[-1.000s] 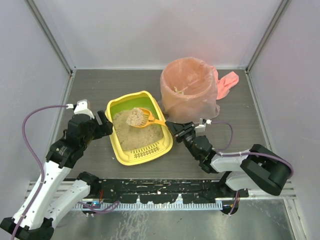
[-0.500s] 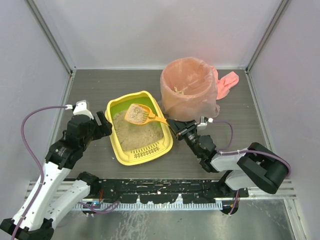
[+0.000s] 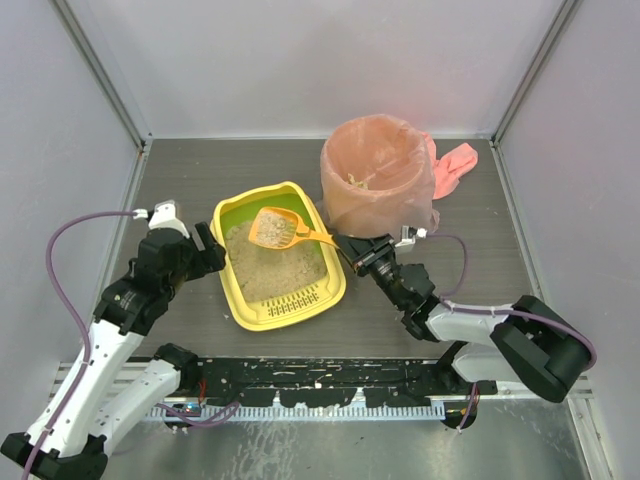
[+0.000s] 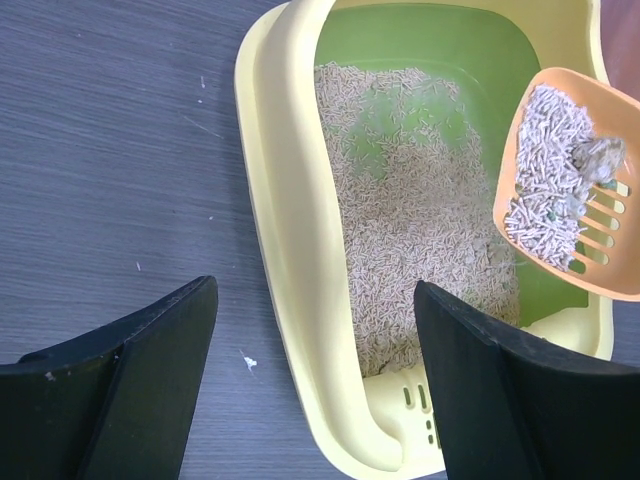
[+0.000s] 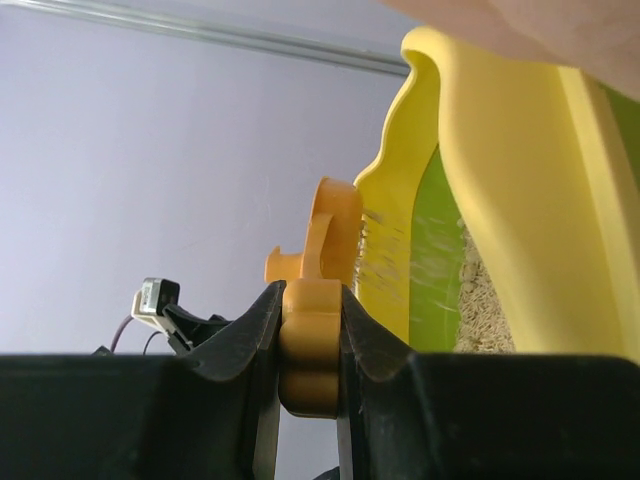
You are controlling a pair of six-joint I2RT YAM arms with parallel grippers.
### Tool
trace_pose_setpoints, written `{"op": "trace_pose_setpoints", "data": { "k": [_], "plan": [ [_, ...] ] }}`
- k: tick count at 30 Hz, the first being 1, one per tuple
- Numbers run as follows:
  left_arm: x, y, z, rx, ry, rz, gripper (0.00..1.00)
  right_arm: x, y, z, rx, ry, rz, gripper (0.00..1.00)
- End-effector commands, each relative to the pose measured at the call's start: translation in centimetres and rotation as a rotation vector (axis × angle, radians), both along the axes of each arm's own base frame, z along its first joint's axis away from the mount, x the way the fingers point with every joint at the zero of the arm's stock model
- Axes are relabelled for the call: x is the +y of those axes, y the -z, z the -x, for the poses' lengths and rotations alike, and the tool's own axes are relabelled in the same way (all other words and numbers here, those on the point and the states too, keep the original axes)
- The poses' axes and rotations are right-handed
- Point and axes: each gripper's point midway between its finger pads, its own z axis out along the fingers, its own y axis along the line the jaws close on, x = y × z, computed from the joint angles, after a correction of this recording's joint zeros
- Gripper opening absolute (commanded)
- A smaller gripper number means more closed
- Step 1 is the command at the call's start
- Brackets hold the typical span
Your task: Clean the litter box
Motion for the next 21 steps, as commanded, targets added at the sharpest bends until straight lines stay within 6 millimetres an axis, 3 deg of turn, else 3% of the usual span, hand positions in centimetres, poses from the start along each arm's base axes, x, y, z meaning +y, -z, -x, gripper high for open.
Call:
{"op": "trace_pose_setpoints", "data": {
  "k": [1,4,7,8,11,12,14,15,18,19,21],
  "plan": [
    [-0.4,-1.0,-0.8,-0.044,0.0,0.026,0.81,-1.2,-2.0,-0.6,-0.034,0.034,-0.021,0.01],
    [-0.4,-0.6,-1.0,-0.052,-0.008,0.026,0.81,1.4,-3.6,0.2,-0.106,-0.052,0.021,0.0],
    [-0.4,-0.6,-0.9,-0.036,-0.004,0.02,0.81,-1.4,-1.8,-1.2,-0.039,0.041,-0.005,0.01],
    [-0.3,-0.6,-0.8,-0.035,-0.007,0.017,0.81,-1.4,-1.7,-1.2,-0.035,0.037,0.0,0.01],
    [0.0,-0.4,-0.9,-0.055,-0.014,0.009,0.81,2.0,-3.0,-0.2,-0.098,-0.079,0.041,0.01],
    [0.0,-0.3,-1.0,-0.053,-0.014,0.007,0.81,1.8,-2.5,-0.2,-0.091,-0.073,0.038,0.01],
    [-0.1,-0.4,-0.9,-0.035,-0.011,0.001,0.81,-0.9,-1.0,-1.5,-0.024,0.016,0.002,0.01],
    [0.0,-0.4,-0.7,-0.032,-0.012,-0.002,0.81,-1.1,-0.9,-1.5,-0.019,0.022,-0.004,0.01],
    [0.3,-0.3,-0.8,-0.054,-0.023,-0.005,0.82,2.2,-2.0,-0.4,-0.082,-0.092,0.05,0.01],
    [0.3,-0.2,-0.8,-0.057,-0.023,-0.007,0.83,2.0,-1.8,-0.5,-0.079,-0.084,0.052,0.01],
    [0.3,-0.3,-0.7,-0.047,-0.02,-0.012,0.83,-0.6,-0.5,-1.7,-0.026,0.0,0.031,0.01]
  ]
}}
